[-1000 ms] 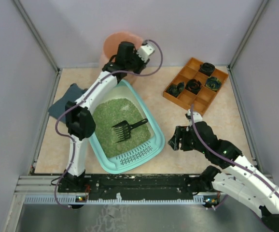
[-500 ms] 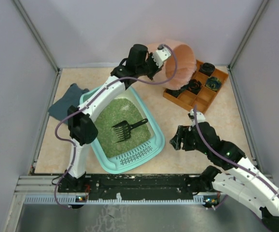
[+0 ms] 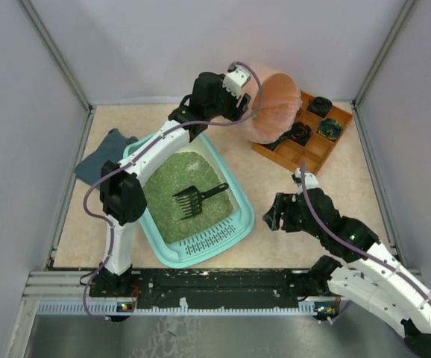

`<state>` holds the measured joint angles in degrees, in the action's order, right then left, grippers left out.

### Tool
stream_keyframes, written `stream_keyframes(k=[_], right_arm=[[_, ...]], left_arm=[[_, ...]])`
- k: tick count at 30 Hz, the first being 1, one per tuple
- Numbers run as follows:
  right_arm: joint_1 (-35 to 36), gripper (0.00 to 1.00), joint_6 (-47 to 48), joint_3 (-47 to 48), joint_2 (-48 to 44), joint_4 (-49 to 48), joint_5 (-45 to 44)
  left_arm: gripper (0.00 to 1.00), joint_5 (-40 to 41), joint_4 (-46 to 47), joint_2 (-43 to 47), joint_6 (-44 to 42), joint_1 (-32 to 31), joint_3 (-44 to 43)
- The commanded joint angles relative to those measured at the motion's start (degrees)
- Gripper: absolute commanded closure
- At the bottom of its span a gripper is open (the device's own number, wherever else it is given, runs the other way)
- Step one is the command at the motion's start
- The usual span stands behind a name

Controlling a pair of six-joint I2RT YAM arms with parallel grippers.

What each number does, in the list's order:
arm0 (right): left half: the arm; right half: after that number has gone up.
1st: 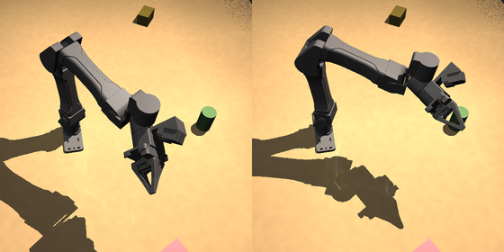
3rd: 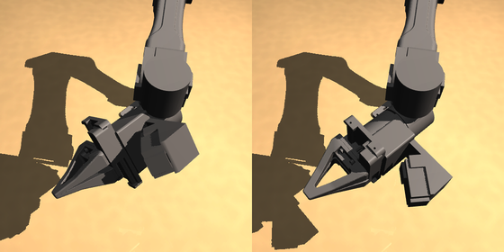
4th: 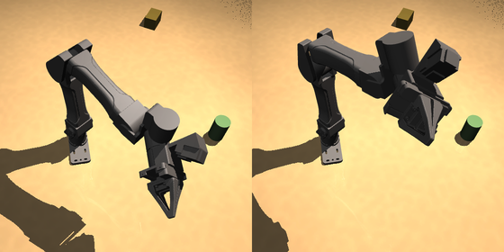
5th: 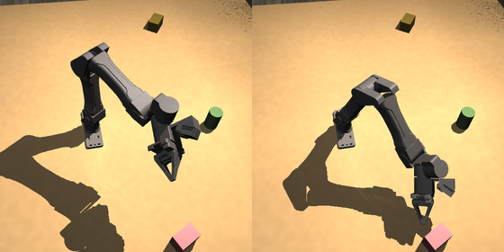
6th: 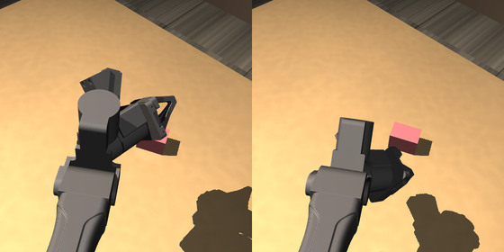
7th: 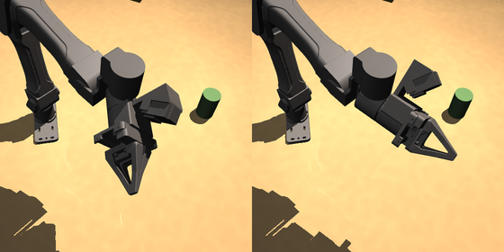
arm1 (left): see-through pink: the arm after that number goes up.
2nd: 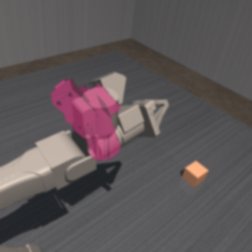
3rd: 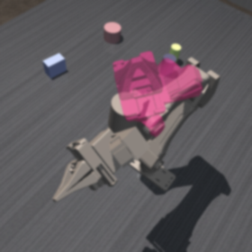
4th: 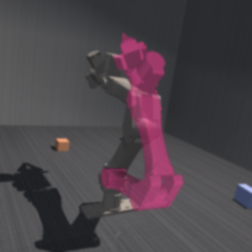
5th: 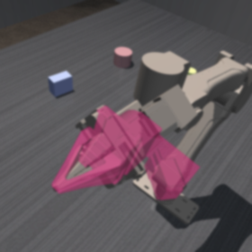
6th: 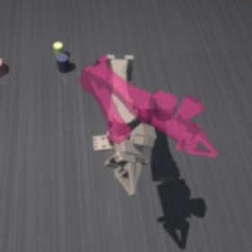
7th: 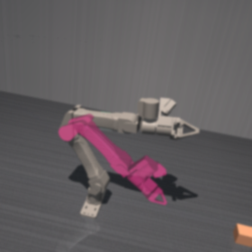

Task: Clean the litter box

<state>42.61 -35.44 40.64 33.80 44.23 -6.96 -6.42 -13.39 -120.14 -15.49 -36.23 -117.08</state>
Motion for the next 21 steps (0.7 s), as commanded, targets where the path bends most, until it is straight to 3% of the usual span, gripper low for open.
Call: stream_keyframes(k=[1,10,16,21], right_arm=[[0.28,0.36,-0.9,2.74,-0.58,-0.57,-1.65],[0.3,0.36,-1.34,2.69,-1.18,0.49,-1.61],[0.28,0.36,-1.57,2.77,-1.99,0.88,-1.74],[0.29,0.36,-1.61,2.86,-1.47,0.6,-1.17]], left_arm=[[0.25,7.32,11.03,3.84,7.13,-2.69,3.69],[0.22,18.43,12.73,-0.73,6.36,-8.2,4.21],[0.24,35.3,6.8,-8.11,2.79,-8.48,-4.67],[0.26,39.12,7.05,-12.56,-0.79,-8.51,-8.58]])
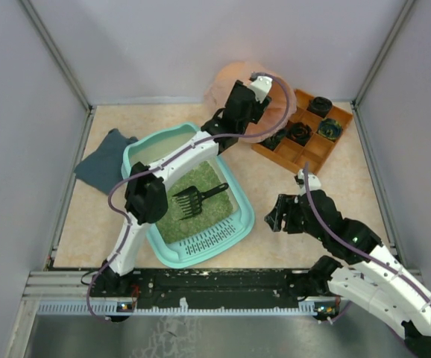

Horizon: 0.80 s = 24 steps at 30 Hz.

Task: Clean the litter box

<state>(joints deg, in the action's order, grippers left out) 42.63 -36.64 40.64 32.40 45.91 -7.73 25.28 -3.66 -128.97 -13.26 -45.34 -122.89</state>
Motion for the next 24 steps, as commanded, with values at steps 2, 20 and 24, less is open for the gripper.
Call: stream_keyframes(k=[2,20,24], right_arm=[[0.26,0.36,-0.35,2.95,0.04,-0.95,-0.27],[0.26,0.36,-0.18,2.69,0.56,-0.91,0.17],[0.26,0.36,-0.1,2.51,0.79,-1.26,0.17]], left_arm=[[0.27,9.38,-2.26,-4.72,-3.56,0.61,-3.21],[0.31,10.55,8.12,-1.56,-16.54,1.75,5.29],[0.24,7.95,9.56,3.08,-16.94,1.75,10.98]])
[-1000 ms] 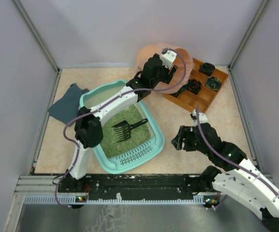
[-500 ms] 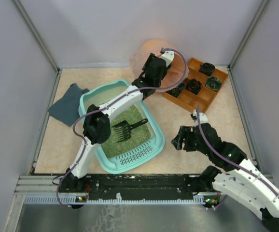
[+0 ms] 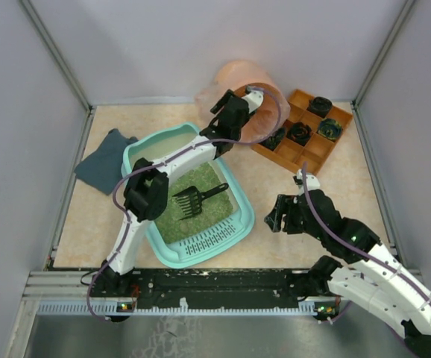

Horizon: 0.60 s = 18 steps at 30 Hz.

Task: Clean the litter box

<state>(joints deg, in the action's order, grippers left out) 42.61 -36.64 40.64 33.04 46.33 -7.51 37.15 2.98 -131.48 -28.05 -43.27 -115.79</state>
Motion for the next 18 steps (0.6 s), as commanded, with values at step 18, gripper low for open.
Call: stream_keyframes(k=[18], right_arm=[[0.33,0.36,-0.04,2.51,0.28,-1.5,0.26]], left_arm=[[0.22,-8.54,-1.64,4.65,3.72,4.3,0.22]])
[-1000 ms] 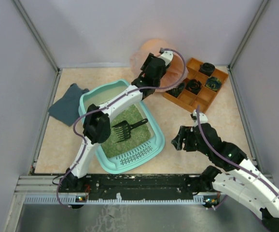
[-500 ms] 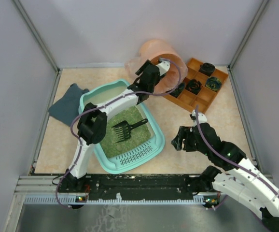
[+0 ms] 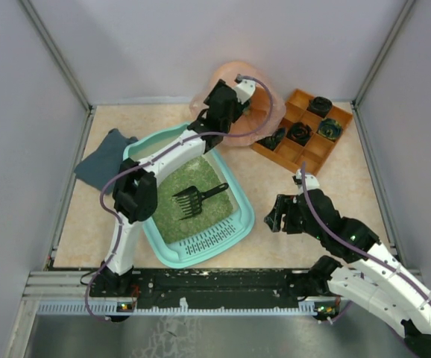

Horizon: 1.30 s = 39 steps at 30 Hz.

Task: Clean the litter box

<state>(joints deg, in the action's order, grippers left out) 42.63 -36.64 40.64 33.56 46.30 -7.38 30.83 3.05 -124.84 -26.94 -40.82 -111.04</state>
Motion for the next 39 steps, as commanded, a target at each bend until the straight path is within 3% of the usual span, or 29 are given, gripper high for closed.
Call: stream_keyframes(k=[1,7,14,19,26,31,36,39], right_arm=[[0.26,0.36,-0.02,2.52,-0.23,-1.47,0.1],[0.26,0.36,-0.09,2.51,0.07,-1.55,0.17],[0.3,0.36,-0.07,2.42,0.04,-1.64,0.18],[0.26,0.36,-0.12,2.42,0.19,-1.66,0.09],[0.26,0.36,-0.15,2.47,0.2,-1.56,-0.09],[0.26,0.36,-0.19,2.66,0.23,-1.53,-0.35],[0.26,0.36,-0.48,2.78,0.05,-1.7,-0.38],[0.26,0.36,-0.76,2.62,0.01,-2.06,-0.05]], left_arm=[[0.23,-2.61,-2.11,-2.43,3.03,2.26,-5.31],[0.3,-7.18,-3.63,-4.11,5.19,5.28,-6.82],[0.47,-13.42,-3.3,-5.5,3.12,7.04,-7.27],[0.72,-14.9,-2.06,-5.29,2.21,7.2,-7.47],[0.99,-15.87,-2.22,-3.52,2.7,7.24,-9.51],[1.0,-17.03,-5.27,-1.23,5.25,7.24,-12.33],[1.0,-17.2,-17.24,-1.36,9.16,7.24,-22.31],[1.0,-16.63,-22.01,0.21,11.72,7.32,-24.09]])
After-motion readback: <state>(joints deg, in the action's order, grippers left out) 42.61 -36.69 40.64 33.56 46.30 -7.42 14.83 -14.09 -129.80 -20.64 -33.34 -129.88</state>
